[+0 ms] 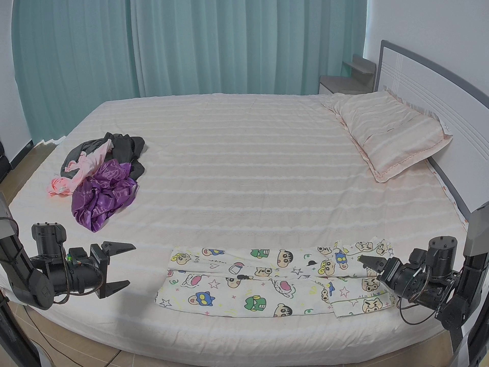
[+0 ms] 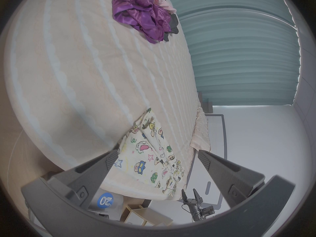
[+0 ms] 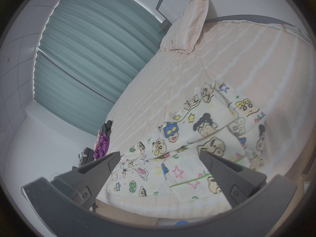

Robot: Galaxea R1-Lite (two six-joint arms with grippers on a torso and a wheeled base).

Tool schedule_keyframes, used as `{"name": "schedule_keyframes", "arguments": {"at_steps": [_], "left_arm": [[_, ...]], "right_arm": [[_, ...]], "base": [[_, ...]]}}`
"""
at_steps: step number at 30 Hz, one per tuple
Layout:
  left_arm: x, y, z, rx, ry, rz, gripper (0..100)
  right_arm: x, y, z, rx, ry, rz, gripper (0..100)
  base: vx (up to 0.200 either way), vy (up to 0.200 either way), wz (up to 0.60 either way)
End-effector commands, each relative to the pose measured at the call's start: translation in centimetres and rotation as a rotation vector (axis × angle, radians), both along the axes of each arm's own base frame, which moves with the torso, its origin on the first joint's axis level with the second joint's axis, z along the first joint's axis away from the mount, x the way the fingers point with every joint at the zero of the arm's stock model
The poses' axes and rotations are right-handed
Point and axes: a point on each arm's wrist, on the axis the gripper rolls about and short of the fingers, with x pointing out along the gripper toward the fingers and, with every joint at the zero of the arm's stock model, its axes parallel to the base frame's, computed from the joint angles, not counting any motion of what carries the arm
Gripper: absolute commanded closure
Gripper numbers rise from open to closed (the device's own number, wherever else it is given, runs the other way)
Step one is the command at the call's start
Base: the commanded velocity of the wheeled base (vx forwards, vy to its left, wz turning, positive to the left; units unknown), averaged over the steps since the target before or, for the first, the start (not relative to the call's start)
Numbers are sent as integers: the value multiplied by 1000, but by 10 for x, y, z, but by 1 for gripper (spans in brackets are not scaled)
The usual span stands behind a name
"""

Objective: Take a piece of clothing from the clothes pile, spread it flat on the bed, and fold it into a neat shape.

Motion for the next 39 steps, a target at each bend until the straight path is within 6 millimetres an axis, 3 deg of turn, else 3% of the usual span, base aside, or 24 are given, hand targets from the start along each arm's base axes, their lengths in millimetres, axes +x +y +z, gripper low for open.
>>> {"name": "schedule_keyframes", "arguments": {"at_steps": [1, 8, 19, 24, 30, 39], "left_arm": [[0, 0, -1, 0, 3, 0, 0], [3, -4, 4, 7, -41, -18, 0], [59, -89, 5, 138, -174, -146, 0], [86, -119, -8, 194, -171, -255, 0], [98, -139, -25, 289, -203, -369, 0], [107, -143, -43, 408, -230, -430, 0]], "right_arm": [[-4, -1, -1, -3, 13, 1, 0], [-5, -1, 3, -6, -3, -12, 0], [-5, -1, 3, -7, -4, -13, 0], [-5, 0, 3, -6, -3, -9, 0], [-5, 0, 2, -9, 1, -6, 0], [-5, 1, 1, -8, 4, -6, 0]], "base": [[0, 200, 0], [0, 29, 0], [0, 0, 0], [0, 0, 0], [0, 0, 0], [0, 0, 0]]}}
